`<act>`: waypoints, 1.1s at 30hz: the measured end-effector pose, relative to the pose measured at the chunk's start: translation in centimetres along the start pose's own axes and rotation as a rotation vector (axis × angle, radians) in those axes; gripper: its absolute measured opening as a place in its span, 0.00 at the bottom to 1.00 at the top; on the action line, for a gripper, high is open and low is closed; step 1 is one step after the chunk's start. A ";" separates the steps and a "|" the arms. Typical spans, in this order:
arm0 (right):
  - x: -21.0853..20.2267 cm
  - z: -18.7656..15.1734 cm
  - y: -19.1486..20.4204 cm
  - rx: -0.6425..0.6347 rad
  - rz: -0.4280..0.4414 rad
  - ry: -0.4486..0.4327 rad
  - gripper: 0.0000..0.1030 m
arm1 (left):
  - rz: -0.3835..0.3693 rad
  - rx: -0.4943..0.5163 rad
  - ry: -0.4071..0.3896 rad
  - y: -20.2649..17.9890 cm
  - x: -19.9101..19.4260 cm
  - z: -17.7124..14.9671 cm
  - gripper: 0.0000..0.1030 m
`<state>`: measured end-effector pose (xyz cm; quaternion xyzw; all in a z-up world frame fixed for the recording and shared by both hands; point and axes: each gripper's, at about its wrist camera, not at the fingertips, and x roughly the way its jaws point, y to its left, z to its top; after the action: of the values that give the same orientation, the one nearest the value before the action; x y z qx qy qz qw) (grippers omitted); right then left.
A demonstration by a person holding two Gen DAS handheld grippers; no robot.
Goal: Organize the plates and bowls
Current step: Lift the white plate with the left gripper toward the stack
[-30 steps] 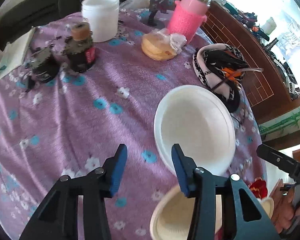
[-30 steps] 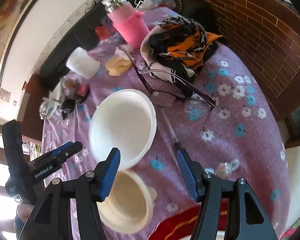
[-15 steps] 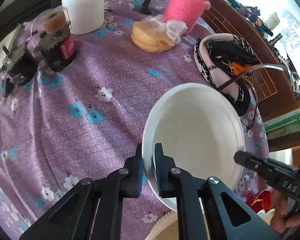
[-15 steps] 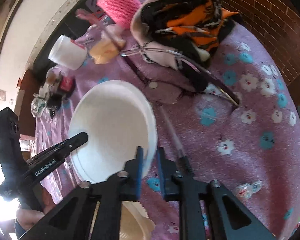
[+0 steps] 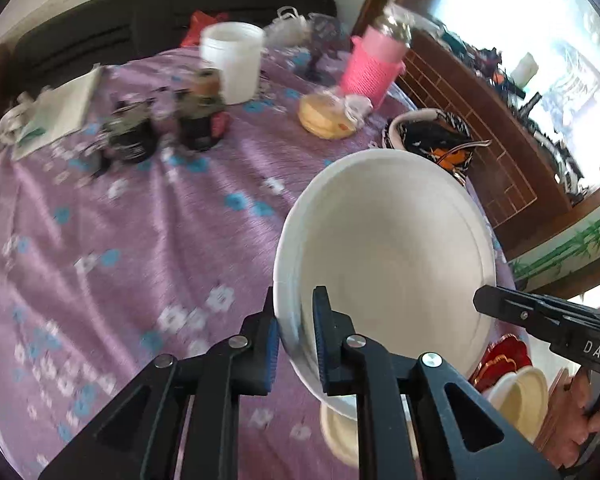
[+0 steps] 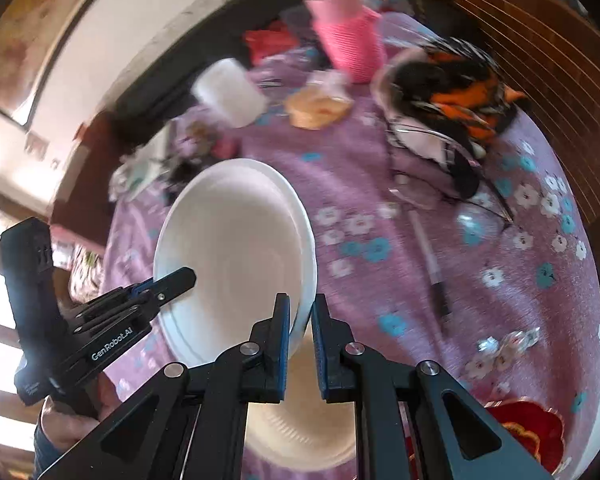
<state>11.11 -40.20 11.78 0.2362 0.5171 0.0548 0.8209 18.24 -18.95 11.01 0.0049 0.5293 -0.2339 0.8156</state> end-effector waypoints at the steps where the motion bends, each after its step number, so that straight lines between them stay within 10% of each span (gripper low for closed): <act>1: -0.2 -0.5 0.7 -0.010 0.011 0.003 0.12 | -0.004 -0.014 -0.012 0.5 -1.0 -0.9 0.15; 18: 0.4 -19.1 3.8 -0.106 0.098 0.302 0.13 | 0.076 0.016 0.118 1.4 -5.9 -21.6 0.20; 33: 0.3 -21.3 2.9 -0.144 -0.080 0.197 0.18 | 0.197 0.204 0.046 0.1 -3.8 -23.1 0.30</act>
<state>-6.90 -30.48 5.29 0.1495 0.5990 0.0819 0.7824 -2.84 -11.54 4.12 0.1449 0.5183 -0.2052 0.8174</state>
